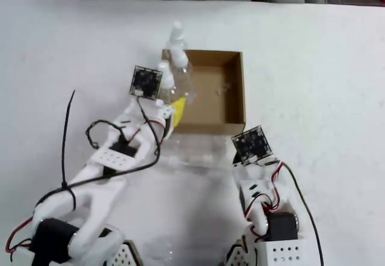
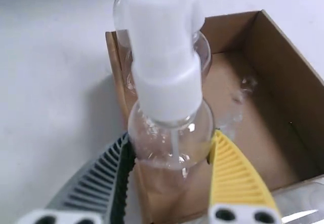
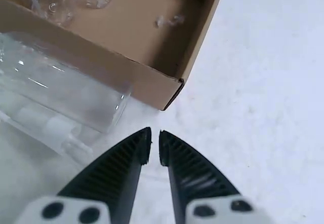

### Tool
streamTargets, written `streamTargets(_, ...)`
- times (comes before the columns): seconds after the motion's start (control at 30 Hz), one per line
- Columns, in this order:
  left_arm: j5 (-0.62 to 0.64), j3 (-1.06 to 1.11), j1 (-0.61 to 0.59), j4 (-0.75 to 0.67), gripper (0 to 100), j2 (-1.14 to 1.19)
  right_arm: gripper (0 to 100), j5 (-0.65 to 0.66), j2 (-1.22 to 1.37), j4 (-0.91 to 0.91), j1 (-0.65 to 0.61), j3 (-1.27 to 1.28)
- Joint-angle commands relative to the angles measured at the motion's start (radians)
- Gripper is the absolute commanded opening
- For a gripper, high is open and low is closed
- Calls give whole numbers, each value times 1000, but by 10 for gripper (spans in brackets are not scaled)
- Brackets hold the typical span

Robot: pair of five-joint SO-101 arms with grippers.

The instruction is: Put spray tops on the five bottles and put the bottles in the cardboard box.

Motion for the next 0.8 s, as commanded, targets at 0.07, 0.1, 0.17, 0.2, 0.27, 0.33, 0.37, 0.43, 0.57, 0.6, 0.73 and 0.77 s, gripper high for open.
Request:
streamTargets(0.07,-14,-11,16,-37,24,8,16,15,-4,5,13,-8)
streamTargets(0.1,-14,-8,16,-37,24,12,16,15,-4,5,13,-8)
streamTargets(0.17,-14,-6,16,-37,24,18,16,15,-4,5,13,-8)
streamTargets(0.2,-14,-6,16,-37,24,22,16,15,-4,5,13,-8)
streamTargets(0.27,-14,-6,16,-37,24,36,16,15,-4,5,13,-8)
streamTargets(0.33,-14,-6,16,-48,24,50,16,15,-4,4,13,-8)
streamTargets(0.37,-14,-3,16,-66,24,56,16,15,-4,4,13,-8)
streamTargets(0.43,-14,18,18,-120,24,67,16,15,-4,4,13,-8)
streamTargets(0.57,-14,86,38,-308,27,77,16,15,-4,4,13,-6)
streamTargets(0.6,-14,104,41,-350,28,77,16,15,-4,4,13,-6)
streamTargets(0.73,-14,129,45,-390,28,79,16,15,-4,1,30,-6)
streamTargets(0.77,-14,129,45,-390,28,79,16,15,-4,1,30,-6)
